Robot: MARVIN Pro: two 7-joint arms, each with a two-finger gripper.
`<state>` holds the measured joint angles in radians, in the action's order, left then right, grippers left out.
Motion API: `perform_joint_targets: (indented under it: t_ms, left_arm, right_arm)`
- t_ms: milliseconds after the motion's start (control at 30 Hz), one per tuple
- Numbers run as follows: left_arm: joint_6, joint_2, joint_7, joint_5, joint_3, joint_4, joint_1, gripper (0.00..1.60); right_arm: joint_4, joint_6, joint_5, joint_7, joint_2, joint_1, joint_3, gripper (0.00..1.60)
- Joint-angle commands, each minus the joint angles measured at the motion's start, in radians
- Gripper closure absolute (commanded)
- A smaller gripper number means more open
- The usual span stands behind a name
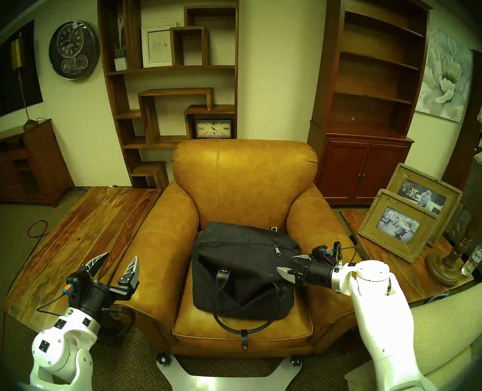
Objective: Open a bag with a zipper
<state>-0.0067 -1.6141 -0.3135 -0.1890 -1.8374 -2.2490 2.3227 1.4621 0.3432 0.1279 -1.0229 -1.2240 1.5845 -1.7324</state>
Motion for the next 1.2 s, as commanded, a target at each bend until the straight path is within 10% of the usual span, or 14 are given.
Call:
perform_joint_targets:
  t_ms: [0,800,1167]
  left_arm:
    - [-0.005,0.001,-0.003,0.001,0.0,-0.022,0.004,0.0]
    - [-0.002,-0.001,-0.006,0.003,-0.002,-0.042,0.022,0.0]
    - [-0.001,-0.001,-0.005,0.003,-0.001,-0.043,0.023,0.0]
  right_arm:
    - [0.119,-0.033,0.037,0.053,-0.083,0.078,-0.041,0.0]
    - [0.353,-0.033,-0.19,0.503,-0.364,0.218,-0.043,0.0]
    - [0.3,-0.008,-0.221,0.563,-0.349,0.163,-0.008,0.0]
